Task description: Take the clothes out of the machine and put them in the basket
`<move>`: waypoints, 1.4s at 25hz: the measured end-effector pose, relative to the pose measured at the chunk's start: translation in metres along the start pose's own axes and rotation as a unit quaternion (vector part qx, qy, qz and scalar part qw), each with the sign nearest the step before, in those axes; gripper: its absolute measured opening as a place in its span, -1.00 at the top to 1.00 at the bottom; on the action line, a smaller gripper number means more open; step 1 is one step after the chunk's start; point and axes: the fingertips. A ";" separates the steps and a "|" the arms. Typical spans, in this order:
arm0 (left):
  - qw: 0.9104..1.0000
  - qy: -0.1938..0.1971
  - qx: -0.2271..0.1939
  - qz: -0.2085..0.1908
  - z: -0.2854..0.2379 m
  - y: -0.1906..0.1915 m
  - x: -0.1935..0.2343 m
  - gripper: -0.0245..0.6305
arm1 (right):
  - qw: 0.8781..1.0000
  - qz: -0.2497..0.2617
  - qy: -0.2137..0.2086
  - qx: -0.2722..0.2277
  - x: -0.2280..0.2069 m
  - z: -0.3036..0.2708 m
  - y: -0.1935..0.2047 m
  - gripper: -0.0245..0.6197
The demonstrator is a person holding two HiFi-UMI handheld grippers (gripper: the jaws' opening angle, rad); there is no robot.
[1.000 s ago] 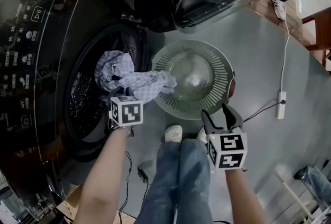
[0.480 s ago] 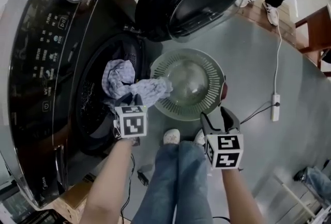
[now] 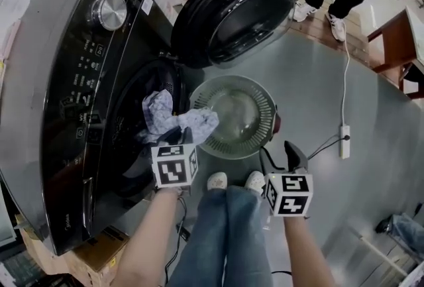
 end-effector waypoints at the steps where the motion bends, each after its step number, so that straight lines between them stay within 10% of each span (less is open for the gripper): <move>1: 1.000 0.008 -0.005 -0.001 0.002 -0.004 -0.006 0.78 | 1.000 -0.003 0.001 -0.002 -0.002 0.003 -0.001 0.07; 15: 0.983 0.160 -0.068 -0.063 0.014 -0.049 -0.119 0.78 | 1.000 -0.029 0.008 -0.003 -0.019 0.014 0.019 0.08; 24: 0.981 0.156 -0.059 -0.100 -0.006 -0.047 -0.150 0.77 | 0.999 -0.039 0.015 -0.006 -0.031 0.013 0.024 0.08; 28: 0.983 0.150 -0.038 -0.103 -0.018 -0.038 -0.149 -0.11 | 0.999 -0.043 0.018 -0.003 -0.035 0.014 0.028 0.08; 35: 0.989 0.103 -0.006 -0.105 -0.033 -0.020 -0.109 -0.18 | 0.999 -0.041 0.013 0.002 -0.030 0.007 0.030 0.08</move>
Point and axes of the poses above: the fingertips, and each gripper's own axes: z backward along the fingers, x to its left, y out of its underside, and after that the axes turned 7 degrees about x, right-handed
